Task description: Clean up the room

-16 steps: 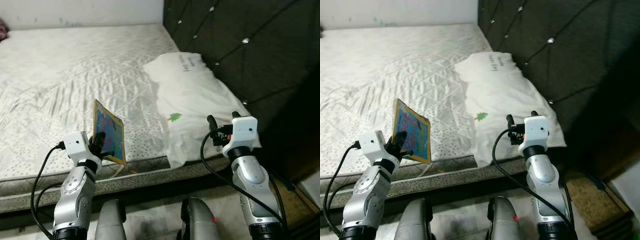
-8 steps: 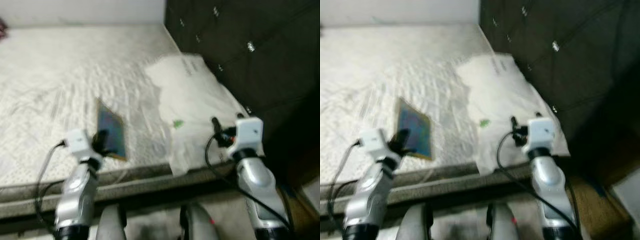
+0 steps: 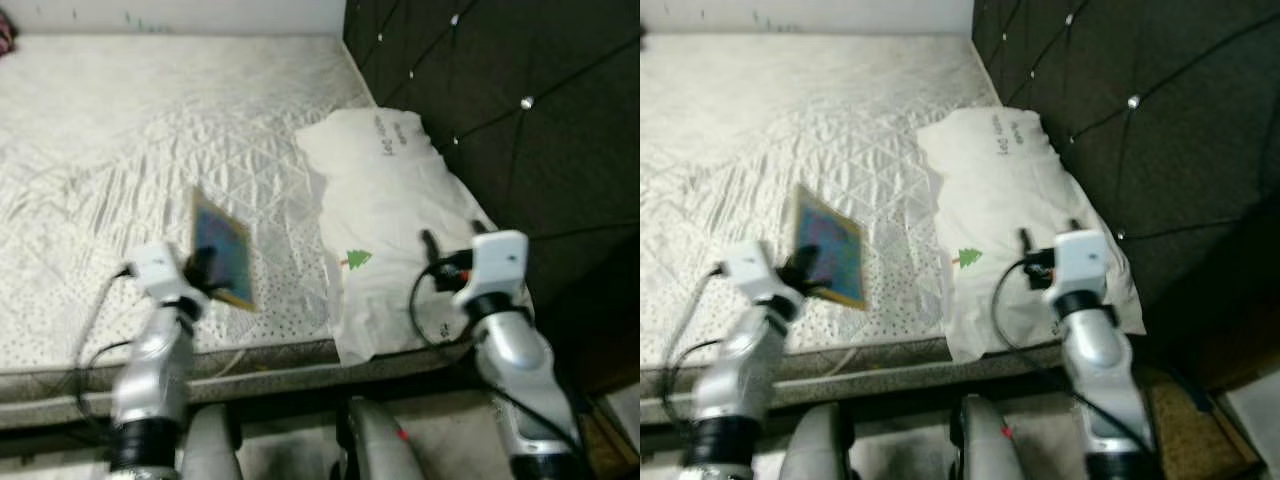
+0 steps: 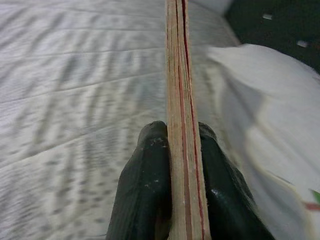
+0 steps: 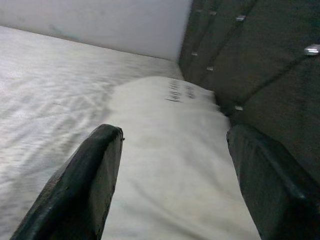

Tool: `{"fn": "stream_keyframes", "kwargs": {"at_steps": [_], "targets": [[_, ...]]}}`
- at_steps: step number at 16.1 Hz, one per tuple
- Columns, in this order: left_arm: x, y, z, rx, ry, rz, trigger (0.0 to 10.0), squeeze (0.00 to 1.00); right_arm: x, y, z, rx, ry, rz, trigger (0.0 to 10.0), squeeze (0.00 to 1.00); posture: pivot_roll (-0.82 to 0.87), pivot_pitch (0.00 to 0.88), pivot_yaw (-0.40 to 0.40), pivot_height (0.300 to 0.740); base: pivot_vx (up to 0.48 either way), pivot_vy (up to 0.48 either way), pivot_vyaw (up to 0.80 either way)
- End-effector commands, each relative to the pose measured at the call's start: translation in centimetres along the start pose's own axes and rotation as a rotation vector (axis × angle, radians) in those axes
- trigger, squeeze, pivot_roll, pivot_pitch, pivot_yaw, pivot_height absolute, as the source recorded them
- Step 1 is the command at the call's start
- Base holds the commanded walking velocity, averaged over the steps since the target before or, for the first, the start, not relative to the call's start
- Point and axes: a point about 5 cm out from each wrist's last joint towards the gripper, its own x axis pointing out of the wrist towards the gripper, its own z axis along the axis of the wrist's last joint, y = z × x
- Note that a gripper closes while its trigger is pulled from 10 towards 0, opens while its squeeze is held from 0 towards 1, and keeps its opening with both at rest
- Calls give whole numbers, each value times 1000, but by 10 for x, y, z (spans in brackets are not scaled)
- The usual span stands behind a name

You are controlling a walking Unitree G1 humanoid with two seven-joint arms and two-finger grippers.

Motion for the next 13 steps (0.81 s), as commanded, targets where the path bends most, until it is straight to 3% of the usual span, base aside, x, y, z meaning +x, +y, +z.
{"fn": "stream_keyframes", "kwargs": {"at_steps": [1, 3, 8, 13], "targets": [[4, -1, 2, -42, 6, -9, 10000, 0, -6, -6, 2, 1, 12, -3, 10000, 0, -134, 58, -47, 622, 0, 0, 0], [14, -6, 0, -136, 30, -12, 10000, 0, -18, -15, 2, -7, 25, -14, 10000, 0, -167, 85, -52, 597, 0, 0, 0], [33, -22, -6, -273, 77, -67, 10000, 0, -48, -24, 5, -45, 87, -20, 10000, 0, -226, 127, -80, 557, 0, 0, 0], [44, -36, -21, -367, 147, -75, 10000, 0, -59, -14, 16, -17, 102, 38, 10000, 0, -258, 147, -104, 557, 0, 0, 0]]}}
